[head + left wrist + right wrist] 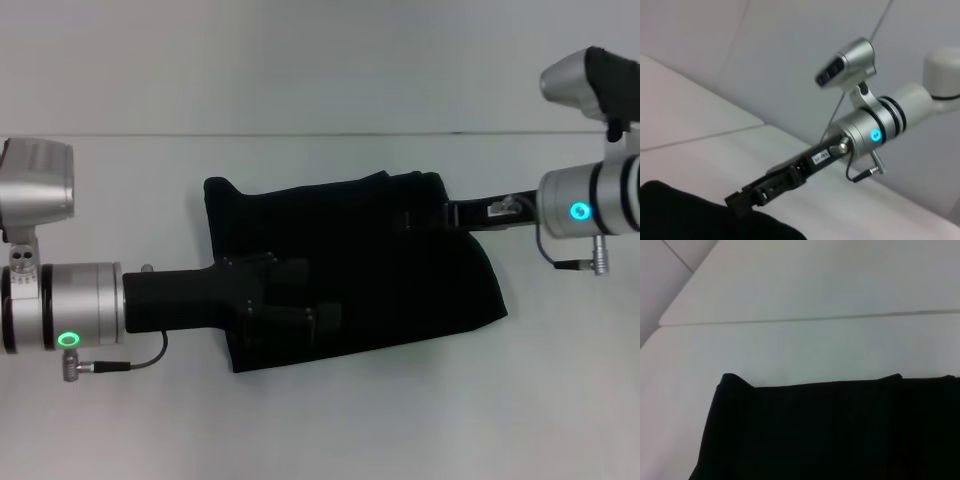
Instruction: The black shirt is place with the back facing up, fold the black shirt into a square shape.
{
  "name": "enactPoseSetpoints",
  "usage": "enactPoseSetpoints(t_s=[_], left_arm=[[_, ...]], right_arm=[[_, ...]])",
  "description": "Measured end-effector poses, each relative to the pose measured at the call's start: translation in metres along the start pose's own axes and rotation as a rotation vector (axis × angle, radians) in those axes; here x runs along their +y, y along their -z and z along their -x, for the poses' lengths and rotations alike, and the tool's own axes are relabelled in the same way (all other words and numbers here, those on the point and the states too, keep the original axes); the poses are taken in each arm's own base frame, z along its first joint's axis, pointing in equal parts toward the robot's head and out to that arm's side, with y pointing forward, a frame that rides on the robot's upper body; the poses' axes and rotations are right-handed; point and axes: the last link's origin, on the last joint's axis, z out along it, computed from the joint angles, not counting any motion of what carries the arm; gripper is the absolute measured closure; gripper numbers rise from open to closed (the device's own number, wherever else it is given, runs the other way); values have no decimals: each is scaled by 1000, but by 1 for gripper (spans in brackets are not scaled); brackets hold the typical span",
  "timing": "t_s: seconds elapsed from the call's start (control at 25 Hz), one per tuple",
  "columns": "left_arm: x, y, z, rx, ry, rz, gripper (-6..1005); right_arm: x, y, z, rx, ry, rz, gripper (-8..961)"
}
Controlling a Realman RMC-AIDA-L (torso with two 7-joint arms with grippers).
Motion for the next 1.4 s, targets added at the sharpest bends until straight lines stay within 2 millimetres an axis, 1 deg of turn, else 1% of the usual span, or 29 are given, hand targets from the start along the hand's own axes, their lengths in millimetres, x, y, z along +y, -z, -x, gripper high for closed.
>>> enactPoseSetpoints(t_s=[0.08,0.32,0.64,0.84,1.04,1.28,1.4], left_arm=[[-1,0,-1,-5,-4,-2,50],[-1,0,0,-5,-1,-4,51],[-1,2,3,-1,16,-12,50],[0,1,5,1,23,-10,50],[0,1,6,1,26,-10,51],[0,2,6,6,44,-11,51],[1,2,5,14,57,-9,51]], right_arm=[[2,-5,-3,-1,-4,-8,109],[3,-13,-10,2,-13,-21,234],[3,-13,-10,-21,-4,-25,233],[2,-12,-13,-46,-3,-4,417],[2,-12,-13,-61,9,5,642],[4,-11,-9,-91,44,17,878],[6,-9,-3,-122,59,40,904]])
